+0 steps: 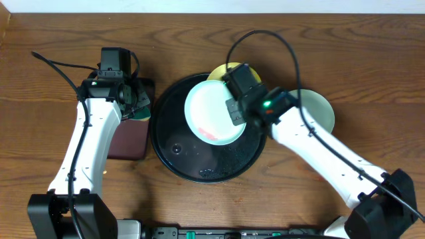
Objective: Clean dirty plates on tray and stack at the side
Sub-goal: 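Lift the blue plate with the right gripper and stack it on the other blue plate, then grasp the yellow plate rim with the right gripper and pull it to tray center, then lower the sponge onto the yellow plate with the left gripper, then scrub the yellow plate with the sponge while the right gripper holds it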
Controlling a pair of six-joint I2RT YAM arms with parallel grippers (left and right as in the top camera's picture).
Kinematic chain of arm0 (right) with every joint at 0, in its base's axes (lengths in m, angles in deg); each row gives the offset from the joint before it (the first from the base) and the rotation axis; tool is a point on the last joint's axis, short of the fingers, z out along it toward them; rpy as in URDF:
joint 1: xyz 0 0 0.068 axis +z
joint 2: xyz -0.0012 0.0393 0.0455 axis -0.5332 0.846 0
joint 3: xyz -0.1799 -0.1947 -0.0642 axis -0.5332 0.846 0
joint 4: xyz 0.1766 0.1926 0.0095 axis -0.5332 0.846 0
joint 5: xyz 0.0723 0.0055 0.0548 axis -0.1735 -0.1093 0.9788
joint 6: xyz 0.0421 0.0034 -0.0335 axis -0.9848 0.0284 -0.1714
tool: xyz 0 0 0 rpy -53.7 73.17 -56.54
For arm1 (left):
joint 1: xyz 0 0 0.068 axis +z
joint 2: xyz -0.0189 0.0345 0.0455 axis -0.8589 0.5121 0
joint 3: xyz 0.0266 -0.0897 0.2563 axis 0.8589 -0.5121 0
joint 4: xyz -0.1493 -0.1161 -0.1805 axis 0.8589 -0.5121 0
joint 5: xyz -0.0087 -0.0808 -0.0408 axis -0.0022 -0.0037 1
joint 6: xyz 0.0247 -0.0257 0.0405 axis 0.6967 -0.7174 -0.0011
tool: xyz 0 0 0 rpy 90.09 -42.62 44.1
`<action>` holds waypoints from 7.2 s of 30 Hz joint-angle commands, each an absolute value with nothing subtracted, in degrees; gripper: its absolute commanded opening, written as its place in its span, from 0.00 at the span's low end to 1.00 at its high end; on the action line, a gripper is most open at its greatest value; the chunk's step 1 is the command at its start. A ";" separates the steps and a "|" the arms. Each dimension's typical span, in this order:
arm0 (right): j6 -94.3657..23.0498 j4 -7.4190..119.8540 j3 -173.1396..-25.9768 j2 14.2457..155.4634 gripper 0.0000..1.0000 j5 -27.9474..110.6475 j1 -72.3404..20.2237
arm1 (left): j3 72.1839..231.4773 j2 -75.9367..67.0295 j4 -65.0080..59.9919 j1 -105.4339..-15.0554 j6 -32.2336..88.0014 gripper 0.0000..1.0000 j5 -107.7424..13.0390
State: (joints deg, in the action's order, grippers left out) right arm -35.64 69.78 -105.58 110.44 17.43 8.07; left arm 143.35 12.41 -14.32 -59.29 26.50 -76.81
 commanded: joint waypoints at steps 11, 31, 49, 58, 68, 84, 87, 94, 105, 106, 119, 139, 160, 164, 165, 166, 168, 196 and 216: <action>-33.21 69.98 -106.63 110.00 0.01 -22.68 23.57 | 144.01 12.76 -14.08 -59.10 27.04 0.07 -77.12; -40.14 74.17 -106.63 109.98 0.01 -12.17 23.96 | 144.01 12.76 -14.69 -59.10 27.04 0.07 -77.10; -42.96 76.10 -106.65 99.51 0.01 38.02 -10.09 | 144.01 12.76 -14.74 -59.10 27.04 0.07 -77.10; -41.62 83.81 -106.28 97.26 0.01 38.65 -32.74 | 144.01 12.76 -14.74 -59.10 27.04 0.07 -77.10; -39.90 86.30 -96.73 98.85 0.01 34.85 -43.88 | 143.83 12.76 -14.65 -59.10 27.04 0.08 -77.10; -42.48 58.02 -76.38 98.85 0.12 38.39 -42.81 | 143.70 12.76 -14.34 -59.10 27.04 0.07 -77.10; -41.62 55.86 -76.44 98.85 0.25 40.36 -41.30 | 143.70 12.76 -14.28 -59.10 27.02 0.08 -77.10; -38.00 59.35 -85.01 99.23 0.40 41.95 -35.49 | 143.70 12.76 -14.28 -59.10 27.04 0.07 -77.10; -26.76 74.81 -121.97 124.51 0.43 47.94 -24.76 | 143.70 12.76 -14.28 -59.10 27.02 0.07 -77.12; -26.78 74.85 -123.48 126.55 0.43 48.66 -24.23 | 143.70 12.76 -14.28 -59.10 27.02 0.07 -77.10; -25.84 68.18 -127.79 141.87 0.41 56.05 -18.05 | 143.70 12.76 -14.30 -59.10 27.02 0.07 -77.12; -32.60 73.12 -127.92 138.83 0.01 55.24 -15.88 | 143.70 12.76 -14.32 -59.10 27.02 0.07 -77.10; -42.98 80.73 -117.75 138.66 0.01 54.10 -5.13 | 143.52 14.64 -14.58 -68.67 25.93 0.08 -76.86; -42.96 78.54 -115.37 138.66 0.01 54.10 -5.13 | 143.44 16.67 -13.60 -71.91 25.93 0.08 -76.81; -42.96 77.91 -114.72 138.66 0.01 54.10 -5.13 | 143.44 17.50 -13.36 -72.78 25.95 0.08 -76.75; -42.96 77.45 -114.28 138.66 0.01 54.13 -5.13 | 143.44 18.31 -13.10 -73.52 25.99 0.08 -76.38; -42.94 76.97 -113.75 138.66 0.01 54.10 -5.15 | 143.44 20.32 -12.16 -75.03 27.09 0.07 -73.89; -42.72 76.49 -113.73 138.66 0.01 53.69 -5.13 | 143.44 35.10 -4.53 -82.00 39.87 0.07 -54.98; -42.48 76.42 -113.73 138.66 0.01 53.69 -5.13 | 143.44 35.10 -15.48 -81.83 39.30 0.08 -64.71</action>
State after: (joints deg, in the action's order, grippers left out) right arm -42.39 76.27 -114.80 138.52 55.22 -5.11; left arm 144.16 34.16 -10.80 -82.24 32.42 -73.82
